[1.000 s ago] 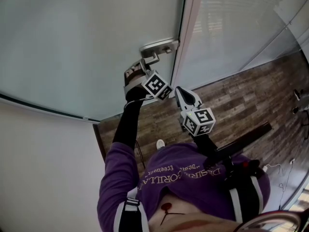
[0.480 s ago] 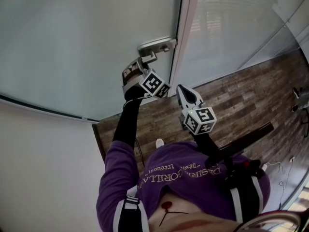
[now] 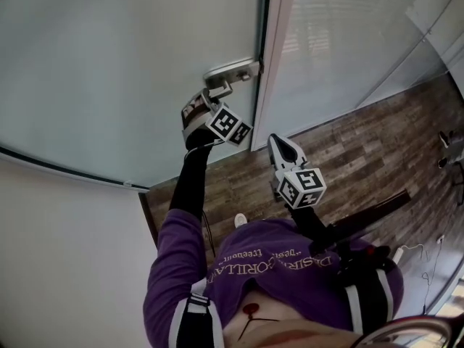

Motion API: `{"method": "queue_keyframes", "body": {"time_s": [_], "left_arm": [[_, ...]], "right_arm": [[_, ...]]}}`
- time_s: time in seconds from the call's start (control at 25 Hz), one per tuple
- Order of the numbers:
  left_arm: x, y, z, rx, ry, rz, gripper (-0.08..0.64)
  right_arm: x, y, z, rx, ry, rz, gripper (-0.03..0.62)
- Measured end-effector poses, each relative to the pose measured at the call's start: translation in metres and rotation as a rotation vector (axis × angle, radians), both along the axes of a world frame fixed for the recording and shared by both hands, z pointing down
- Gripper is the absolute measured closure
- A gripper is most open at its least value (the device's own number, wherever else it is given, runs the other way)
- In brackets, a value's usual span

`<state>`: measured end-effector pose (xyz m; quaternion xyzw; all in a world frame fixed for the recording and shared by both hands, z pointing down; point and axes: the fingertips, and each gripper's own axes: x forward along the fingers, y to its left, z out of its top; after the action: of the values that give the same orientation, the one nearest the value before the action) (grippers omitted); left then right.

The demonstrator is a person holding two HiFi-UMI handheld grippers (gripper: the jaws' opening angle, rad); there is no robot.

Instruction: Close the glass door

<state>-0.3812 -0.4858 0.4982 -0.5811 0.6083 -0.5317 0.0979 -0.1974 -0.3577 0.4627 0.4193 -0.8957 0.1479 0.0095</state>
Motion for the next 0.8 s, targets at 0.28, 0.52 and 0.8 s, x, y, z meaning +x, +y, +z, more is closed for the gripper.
{"method": "queue_keyframes", "body": {"time_s": [0.28, 0.52, 0.8], "left_arm": [[-0.006, -0.007, 0.003, -0.052, 0.023, -0.034, 0.416], [-0.002, -0.002, 0.001, 0.001, -0.004, 0.037, 0.416], [0.001, 0.007, -0.011, 0.075, -0.087, 0.110, 0.410]], "right_arm": [[0.015, 0.000, -0.007, 0.015, 0.000, 0.044, 0.595], [0.026, 0.009, -0.005, 0.012, 0.006, 0.065, 0.595], [0.029, 0.013, -0.004, 0.002, 0.005, 0.066, 0.595]]}}
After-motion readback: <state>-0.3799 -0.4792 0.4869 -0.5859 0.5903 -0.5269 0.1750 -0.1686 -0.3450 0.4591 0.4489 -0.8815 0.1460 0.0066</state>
